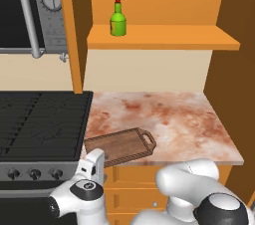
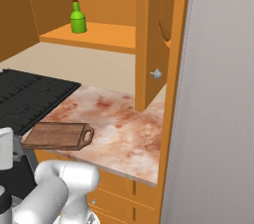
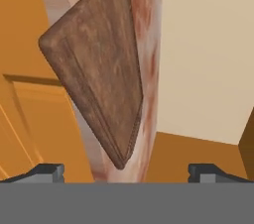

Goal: Move the cutting board and knife to the sink. Then move spray from the cabinet to the counter.

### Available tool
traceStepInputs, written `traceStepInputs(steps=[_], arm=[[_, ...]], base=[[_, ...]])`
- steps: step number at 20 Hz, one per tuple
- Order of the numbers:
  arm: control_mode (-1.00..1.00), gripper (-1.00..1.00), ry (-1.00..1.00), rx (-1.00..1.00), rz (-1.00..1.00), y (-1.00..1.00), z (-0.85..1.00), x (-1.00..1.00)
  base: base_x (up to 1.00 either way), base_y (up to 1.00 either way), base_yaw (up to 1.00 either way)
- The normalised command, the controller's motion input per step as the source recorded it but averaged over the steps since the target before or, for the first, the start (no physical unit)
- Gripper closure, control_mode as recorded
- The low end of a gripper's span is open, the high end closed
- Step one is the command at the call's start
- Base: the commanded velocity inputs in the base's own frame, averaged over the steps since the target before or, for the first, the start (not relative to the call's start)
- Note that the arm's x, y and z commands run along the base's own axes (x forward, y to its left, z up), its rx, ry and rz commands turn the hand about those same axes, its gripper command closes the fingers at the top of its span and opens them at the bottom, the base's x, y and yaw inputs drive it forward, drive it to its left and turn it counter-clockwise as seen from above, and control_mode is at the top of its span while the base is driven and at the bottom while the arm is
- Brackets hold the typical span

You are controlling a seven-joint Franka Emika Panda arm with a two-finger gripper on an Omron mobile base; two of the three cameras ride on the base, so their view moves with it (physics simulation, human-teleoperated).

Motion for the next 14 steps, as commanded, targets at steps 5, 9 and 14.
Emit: traceStepInputs(steps=[5,9,14], arm=[[-1.00,-1.00,-0.04,-0.01,0.00,0.08,-0.08,0.23],[-1.00,-1.00,-0.03,-0.02,0.00,0.19,-0.32,0.00],[-1.00,-1.00,0.00,-0.03,0.00,0.30,-0.37,0.01]], base=[[0.00,0.00,0.00],[0.00,0.00,0.00],[0.00,0.00,0.00]])
